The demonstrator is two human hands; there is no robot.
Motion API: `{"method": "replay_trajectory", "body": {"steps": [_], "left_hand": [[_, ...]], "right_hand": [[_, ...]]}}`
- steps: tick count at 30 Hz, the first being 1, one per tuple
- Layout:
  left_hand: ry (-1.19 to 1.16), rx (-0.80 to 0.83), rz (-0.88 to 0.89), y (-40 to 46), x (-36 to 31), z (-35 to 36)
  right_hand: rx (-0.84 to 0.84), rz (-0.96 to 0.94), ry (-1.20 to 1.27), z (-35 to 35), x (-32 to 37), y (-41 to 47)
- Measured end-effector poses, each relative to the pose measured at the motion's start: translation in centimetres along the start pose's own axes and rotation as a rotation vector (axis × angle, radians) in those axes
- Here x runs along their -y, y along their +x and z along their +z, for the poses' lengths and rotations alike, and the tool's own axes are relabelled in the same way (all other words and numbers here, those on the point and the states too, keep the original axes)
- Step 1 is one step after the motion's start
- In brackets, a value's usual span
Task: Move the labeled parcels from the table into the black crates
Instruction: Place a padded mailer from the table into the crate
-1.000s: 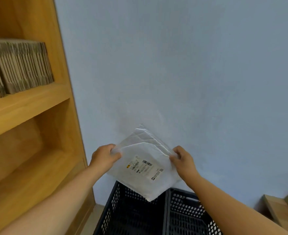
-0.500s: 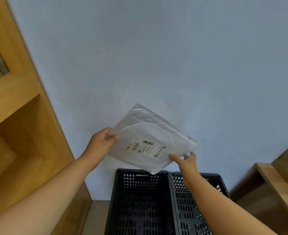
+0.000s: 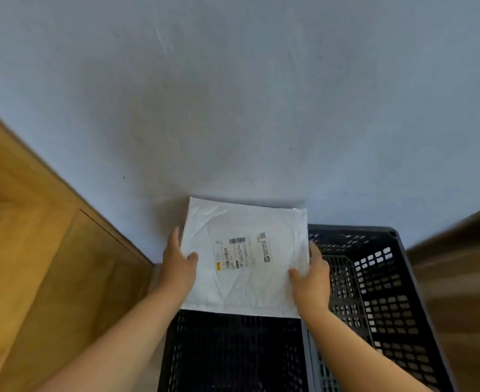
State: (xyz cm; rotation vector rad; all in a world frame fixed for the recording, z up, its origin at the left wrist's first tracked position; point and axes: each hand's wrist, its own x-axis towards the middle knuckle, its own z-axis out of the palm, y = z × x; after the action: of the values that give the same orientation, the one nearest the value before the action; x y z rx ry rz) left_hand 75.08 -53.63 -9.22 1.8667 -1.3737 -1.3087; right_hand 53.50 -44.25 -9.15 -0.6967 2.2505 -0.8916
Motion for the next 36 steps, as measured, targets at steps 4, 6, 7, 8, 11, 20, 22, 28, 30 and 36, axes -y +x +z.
{"method": "replay_trajectory", "body": {"steps": [4, 6, 7, 8, 11, 20, 22, 28, 30, 36], "left_hand": [[0.263, 0.084, -0.032, 1.4, 4.7, 4.3], [0.356, 0.098, -0.087, 2.2, 7.1, 6.2], [0.398, 0.101, -0.114, 2.6, 8.2, 7.0], [0.436, 0.103, -0.131, 3.1, 9.2, 7.7], [0.527, 0.116, -0.132, 4.7, 11.9, 9.7], [0.553, 0.125, -0.079, 10.0, 19.7, 14.4], [0.542, 0.109, -0.068, 10.9, 21.0, 15.3], [0.534, 0.072, -0.068, 12.4, 24.5, 17.3], [0.541, 0.065, -0.058, 12.7, 25.3, 17.7], [0.739, 0.1, 0.001, 13.2, 27.7, 18.4]], "right_hand": [[0.16, -0.027, -0.261, 3.5, -5.2, 2.1], [0.22, -0.065, -0.342, 5.5, -7.4, 3.0], [0.237, -0.086, -0.376, 6.4, -8.3, 3.4], [0.254, -0.103, -0.434, 7.4, -9.0, 3.8], [0.31, -0.152, -0.579, 9.8, -11.2, 4.9], [0.34, -0.262, -0.584, 16.7, -19.5, 9.8], [0.319, -0.279, -0.636, 18.3, -21.2, 10.7], [0.356, -0.228, -0.641, 20.8, -22.7, 11.6], [0.311, -0.063, -0.538, 21.5, -24.1, 11.8], [0.312, -0.148, -1.008, 22.9, -25.6, 12.8]]}}
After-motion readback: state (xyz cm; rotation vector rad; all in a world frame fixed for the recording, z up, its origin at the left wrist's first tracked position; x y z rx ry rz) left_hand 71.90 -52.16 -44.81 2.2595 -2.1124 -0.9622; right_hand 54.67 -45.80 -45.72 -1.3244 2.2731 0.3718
